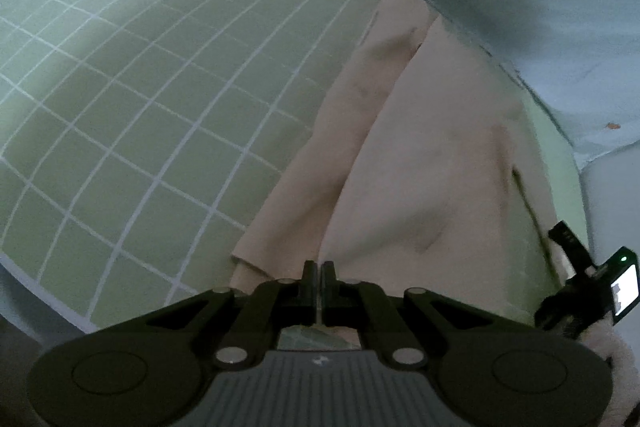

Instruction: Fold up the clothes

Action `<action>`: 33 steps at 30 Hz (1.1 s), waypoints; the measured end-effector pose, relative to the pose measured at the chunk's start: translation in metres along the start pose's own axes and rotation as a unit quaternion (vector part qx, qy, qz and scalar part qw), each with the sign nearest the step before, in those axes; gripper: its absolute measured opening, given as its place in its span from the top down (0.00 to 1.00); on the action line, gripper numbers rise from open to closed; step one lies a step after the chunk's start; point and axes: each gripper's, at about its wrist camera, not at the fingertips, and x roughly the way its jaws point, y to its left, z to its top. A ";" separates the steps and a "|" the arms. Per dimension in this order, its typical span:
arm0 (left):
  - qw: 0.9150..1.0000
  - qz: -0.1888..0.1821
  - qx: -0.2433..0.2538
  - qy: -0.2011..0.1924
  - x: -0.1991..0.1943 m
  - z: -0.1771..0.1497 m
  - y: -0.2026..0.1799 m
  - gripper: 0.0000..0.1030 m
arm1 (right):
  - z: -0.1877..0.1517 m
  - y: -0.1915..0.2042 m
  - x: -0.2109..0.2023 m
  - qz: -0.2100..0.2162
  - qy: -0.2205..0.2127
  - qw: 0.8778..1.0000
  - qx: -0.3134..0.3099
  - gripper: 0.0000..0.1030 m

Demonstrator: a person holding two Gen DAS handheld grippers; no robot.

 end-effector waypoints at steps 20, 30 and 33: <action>0.999 0.033 -0.001 0.031 0.008 0.002 -0.002 0.93 | 0.000 0.000 0.000 -0.001 0.000 1.000 0.001 0.00; 0.994 0.052 0.071 0.063 -0.003 0.012 -0.028 0.60 | -0.001 -0.001 -0.001 0.000 0.000 1.000 0.003 0.00; 0.992 0.046 0.103 0.051 -0.005 0.024 -0.044 0.54 | -0.001 0.000 0.000 -0.001 0.000 1.000 0.003 0.00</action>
